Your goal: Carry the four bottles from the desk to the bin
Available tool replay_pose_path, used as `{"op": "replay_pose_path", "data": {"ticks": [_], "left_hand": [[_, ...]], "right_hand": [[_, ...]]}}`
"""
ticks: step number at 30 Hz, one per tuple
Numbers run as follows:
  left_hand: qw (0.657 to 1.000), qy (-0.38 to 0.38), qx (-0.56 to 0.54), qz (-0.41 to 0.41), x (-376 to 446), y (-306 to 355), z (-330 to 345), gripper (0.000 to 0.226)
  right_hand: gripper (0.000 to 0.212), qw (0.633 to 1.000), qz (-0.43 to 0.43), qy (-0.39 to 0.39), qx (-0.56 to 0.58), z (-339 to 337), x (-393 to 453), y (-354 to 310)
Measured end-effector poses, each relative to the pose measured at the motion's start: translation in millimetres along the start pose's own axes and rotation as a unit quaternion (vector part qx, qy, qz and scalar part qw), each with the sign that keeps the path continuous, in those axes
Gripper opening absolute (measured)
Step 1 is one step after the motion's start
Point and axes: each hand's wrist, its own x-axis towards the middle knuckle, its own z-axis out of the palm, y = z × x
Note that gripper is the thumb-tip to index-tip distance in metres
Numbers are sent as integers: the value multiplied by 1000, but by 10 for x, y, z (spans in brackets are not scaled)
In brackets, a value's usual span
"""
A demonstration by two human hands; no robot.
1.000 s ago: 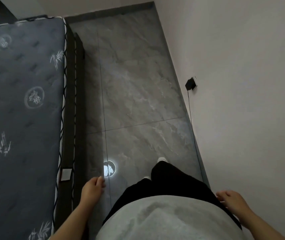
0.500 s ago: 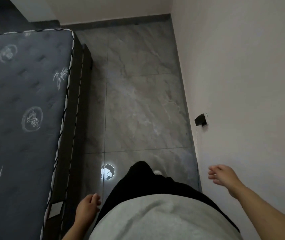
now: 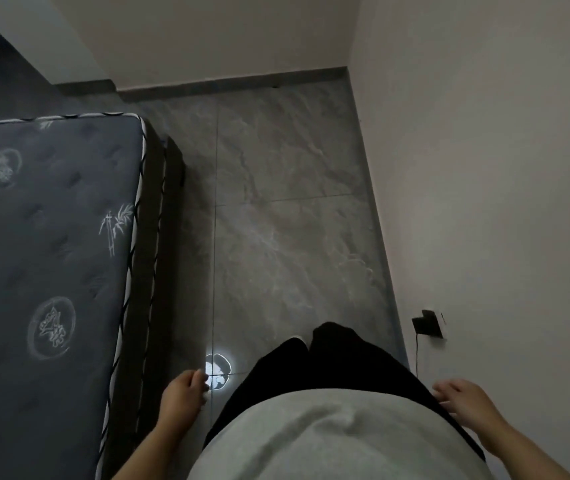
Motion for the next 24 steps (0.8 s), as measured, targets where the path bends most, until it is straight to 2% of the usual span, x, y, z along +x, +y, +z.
{"op": "replay_pose_path", "data": {"ticks": [5,8,14,20,24], "left_hand": [[998,1,29,50,562,914,-78,29],[998,11,36,51,882,1337,-79,30],[1000,8,5,-1,1248,1889,-54,26],[999,28,-2,-41,1523,2325,-147,24],[997,48,-23,-61,1901,2683,-250,24]], "right_hand": [[24,999,10,26,-21,-94,263,-603],[26,999,-12,18,-44,-131,504,-1154],[19,998,-53,26,21,-328,920,-2585],[20,994,-106,1,-6,-380,1216,-3933],[19,994,-98,-13,-36,-271,1407,-4507]]}}
